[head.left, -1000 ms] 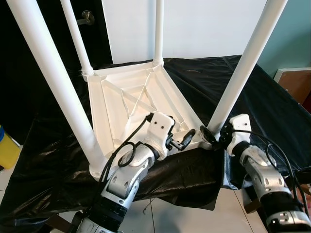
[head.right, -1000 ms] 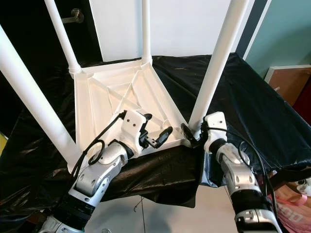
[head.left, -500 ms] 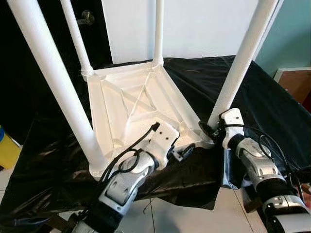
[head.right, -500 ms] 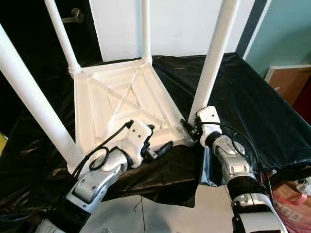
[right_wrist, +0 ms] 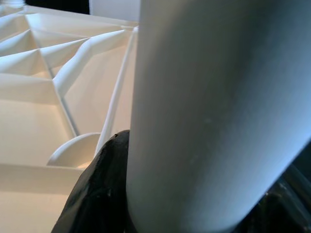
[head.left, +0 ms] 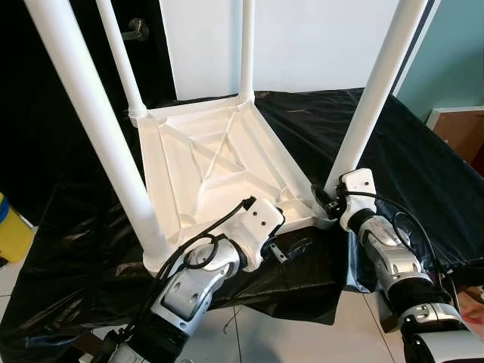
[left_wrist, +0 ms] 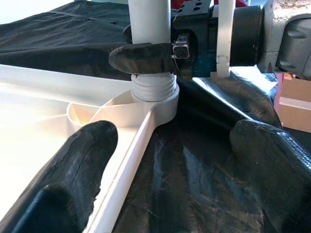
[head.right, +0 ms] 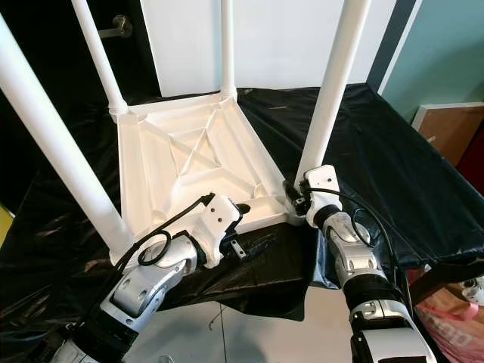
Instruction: Building children table
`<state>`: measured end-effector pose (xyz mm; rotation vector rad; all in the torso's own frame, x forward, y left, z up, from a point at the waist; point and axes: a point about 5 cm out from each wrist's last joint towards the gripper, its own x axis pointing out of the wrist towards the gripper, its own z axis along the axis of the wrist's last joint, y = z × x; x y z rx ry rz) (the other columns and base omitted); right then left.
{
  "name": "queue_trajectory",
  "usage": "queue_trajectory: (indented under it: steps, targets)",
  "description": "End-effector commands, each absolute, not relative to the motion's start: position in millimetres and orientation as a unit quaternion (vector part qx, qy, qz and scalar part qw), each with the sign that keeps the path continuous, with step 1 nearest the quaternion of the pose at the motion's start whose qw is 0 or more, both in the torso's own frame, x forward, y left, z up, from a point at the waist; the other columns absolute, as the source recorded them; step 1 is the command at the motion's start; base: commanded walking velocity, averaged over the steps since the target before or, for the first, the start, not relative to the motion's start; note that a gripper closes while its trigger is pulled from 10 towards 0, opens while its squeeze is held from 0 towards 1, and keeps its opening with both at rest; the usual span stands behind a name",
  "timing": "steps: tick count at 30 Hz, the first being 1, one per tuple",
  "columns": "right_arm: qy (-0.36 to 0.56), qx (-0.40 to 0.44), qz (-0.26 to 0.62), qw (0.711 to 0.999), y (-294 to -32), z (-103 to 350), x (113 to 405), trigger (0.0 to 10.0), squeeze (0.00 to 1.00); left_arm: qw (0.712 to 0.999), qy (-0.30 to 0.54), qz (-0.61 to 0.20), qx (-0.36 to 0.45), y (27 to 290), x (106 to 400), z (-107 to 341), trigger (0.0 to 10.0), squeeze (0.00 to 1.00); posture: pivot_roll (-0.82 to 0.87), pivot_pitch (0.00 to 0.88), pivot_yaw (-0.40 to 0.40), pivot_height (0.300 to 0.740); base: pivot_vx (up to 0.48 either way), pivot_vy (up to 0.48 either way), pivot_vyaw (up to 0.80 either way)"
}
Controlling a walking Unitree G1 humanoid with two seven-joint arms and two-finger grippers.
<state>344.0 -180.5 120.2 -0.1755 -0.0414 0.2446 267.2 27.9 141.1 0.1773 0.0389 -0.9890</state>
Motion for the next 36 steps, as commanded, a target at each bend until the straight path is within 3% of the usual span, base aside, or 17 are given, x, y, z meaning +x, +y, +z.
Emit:
queue_trajectory:
  steps: [1, 11, 16, 33, 34, 36]
  targets:
    - [-0.001, -0.094, 0.102, 0.990, -187.1, 113.4, 341.9, 10.0, 0.00, 0.872, 0.022, -0.482, 0.088, 25.9, 266.4, 141.3, 10.0, 0.00, -0.12, 0.032, -0.019, 0.740, 0.000, 0.000, 0.00]
    - [-0.003, -0.011, -0.057, 0.998, -156.4, 103.0, 333.1, 10.0, 0.00, 0.865, 0.021, -0.494, 0.081, 19.0, 263.9, 141.9, 10.0, 0.00, -0.13, 0.033, -0.015, 0.740, 0.000, 0.000, 0.00]
    - [-0.005, 0.001, -0.053, 0.999, -142.9, 103.3, 331.3, 10.0, 0.00, 0.863, 0.021, -0.498, 0.079, 17.0, 263.2, 141.9, 10.0, 0.00, -0.14, 0.033, -0.014, 0.740, 0.000, 0.000, 0.00]
    - [-0.015, -0.007, -0.058, 0.998, -140.5, 107.2, 325.4, 10.0, 0.00, 0.864, 0.022, -0.498, 0.073, 15.4, 262.0, 141.4, 10.0, 0.00, -0.15, 0.037, -0.020, 0.740, 0.000, 0.000, 0.00]
    - [-0.020, -0.004, -0.056, 0.998, -143.9, 108.9, 324.5, 10.0, 1.00, 0.864, 0.022, -0.498, 0.073, 16.2, 261.4, 141.0, 10.0, 0.00, -0.14, 0.039, -0.023, 0.740, 0.000, 0.000, 0.00]
    - [-0.031, 0.006, -0.047, 0.998, -150.2, 111.9, 323.0, 10.0, 1.00, 0.865, 0.024, -0.496, 0.073, 17.4, 261.0, 140.4, 10.0, 0.00, -0.14, 0.040, -0.026, 0.740, 0.000, 0.000, 0.00]
